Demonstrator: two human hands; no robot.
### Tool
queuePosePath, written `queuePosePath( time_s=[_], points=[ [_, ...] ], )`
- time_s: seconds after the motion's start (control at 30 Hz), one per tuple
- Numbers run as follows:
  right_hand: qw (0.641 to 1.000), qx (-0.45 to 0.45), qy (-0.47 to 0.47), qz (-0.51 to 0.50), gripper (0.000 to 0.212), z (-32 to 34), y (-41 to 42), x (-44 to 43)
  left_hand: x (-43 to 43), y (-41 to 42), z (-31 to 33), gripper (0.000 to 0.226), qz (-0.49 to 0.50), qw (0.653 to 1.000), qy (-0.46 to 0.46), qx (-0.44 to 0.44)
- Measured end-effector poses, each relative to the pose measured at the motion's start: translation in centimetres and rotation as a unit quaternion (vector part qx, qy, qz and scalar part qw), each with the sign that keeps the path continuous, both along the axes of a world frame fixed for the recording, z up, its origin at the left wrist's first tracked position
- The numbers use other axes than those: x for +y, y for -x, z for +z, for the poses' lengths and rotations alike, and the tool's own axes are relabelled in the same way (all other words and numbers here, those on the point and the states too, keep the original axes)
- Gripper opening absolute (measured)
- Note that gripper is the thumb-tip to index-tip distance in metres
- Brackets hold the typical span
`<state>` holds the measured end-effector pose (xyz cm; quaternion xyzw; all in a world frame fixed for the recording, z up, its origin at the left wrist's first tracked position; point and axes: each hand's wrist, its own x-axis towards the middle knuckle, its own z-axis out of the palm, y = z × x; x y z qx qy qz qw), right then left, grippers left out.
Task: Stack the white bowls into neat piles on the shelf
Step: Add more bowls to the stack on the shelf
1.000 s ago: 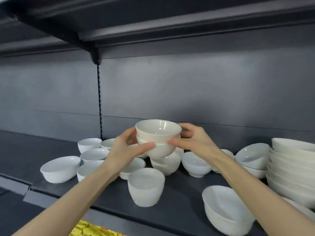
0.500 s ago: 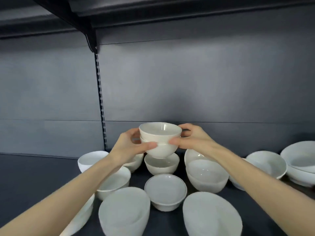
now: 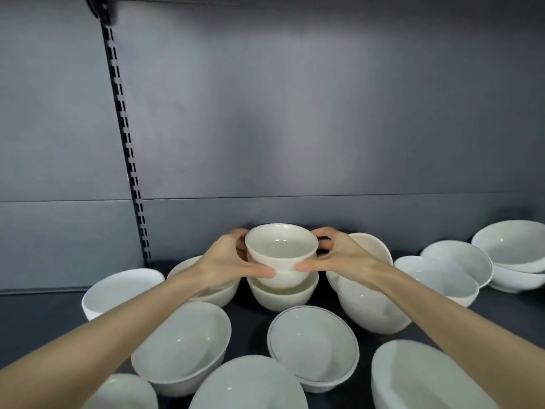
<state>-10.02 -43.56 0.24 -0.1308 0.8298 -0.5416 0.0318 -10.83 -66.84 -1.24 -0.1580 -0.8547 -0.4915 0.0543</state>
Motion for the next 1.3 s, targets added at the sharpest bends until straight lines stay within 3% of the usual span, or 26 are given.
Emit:
queuePosePath(
  time_s=[0.23,0.43,0.67,0.9,1.3],
  points=[
    [0.999,-0.009,-0.031,0.008,0.062,-0.2,0.0,0.2,-0.2,0.6,-0.5,0.098,0.003,0.998,0.056,-0.007],
    [0.998,-0.009,-0.059,0.020,0.058,-0.3,-0.1,0.1,0.0,-0.2,-0.3,0.089,0.004,0.996,0.089,-0.003],
    [0.994,-0.014,-0.100,0.029,0.061,-0.8,-0.2,0.3,0.3,-0.7,-0.4,0.104,0.017,0.988,0.153,0.005],
    [0.990,-0.016,-0.138,0.031,0.050,-0.1,-0.7,0.3,0.2,-1.1,0.3,0.105,0.002,0.985,0.171,0.002],
    [0.980,-0.015,-0.196,0.022,0.059,1.0,-1.0,-0.4,0.1,-1.2,0.3,0.097,-0.003,0.976,0.218,-0.003]
  ],
)
